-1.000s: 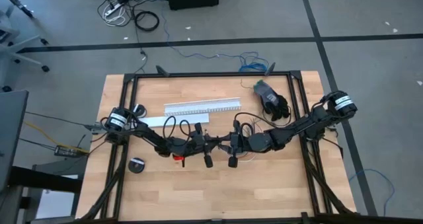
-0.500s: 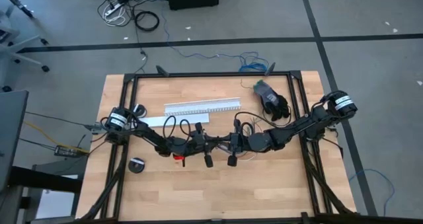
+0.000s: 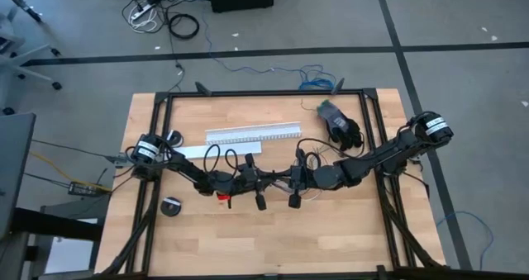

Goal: Ziptie cables
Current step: Wrap the colored wires together using a zip tie

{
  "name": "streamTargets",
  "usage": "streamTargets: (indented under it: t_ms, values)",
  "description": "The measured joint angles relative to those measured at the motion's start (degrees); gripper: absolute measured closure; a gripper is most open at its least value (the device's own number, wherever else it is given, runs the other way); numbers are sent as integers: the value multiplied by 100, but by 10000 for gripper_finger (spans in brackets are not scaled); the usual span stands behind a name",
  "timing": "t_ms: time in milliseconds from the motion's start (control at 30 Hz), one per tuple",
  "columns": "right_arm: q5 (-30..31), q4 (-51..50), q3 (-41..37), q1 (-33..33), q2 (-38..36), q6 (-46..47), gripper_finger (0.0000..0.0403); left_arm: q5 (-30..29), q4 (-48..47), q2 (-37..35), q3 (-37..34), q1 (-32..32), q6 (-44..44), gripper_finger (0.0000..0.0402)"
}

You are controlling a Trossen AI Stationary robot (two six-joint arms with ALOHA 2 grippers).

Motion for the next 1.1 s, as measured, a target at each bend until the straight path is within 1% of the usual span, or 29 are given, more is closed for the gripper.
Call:
streamTargets:
  t_ms: [1100]
  values:
    - [72,-227,0,4,-4,105,402,7,-19,0,-12,0,7,401]
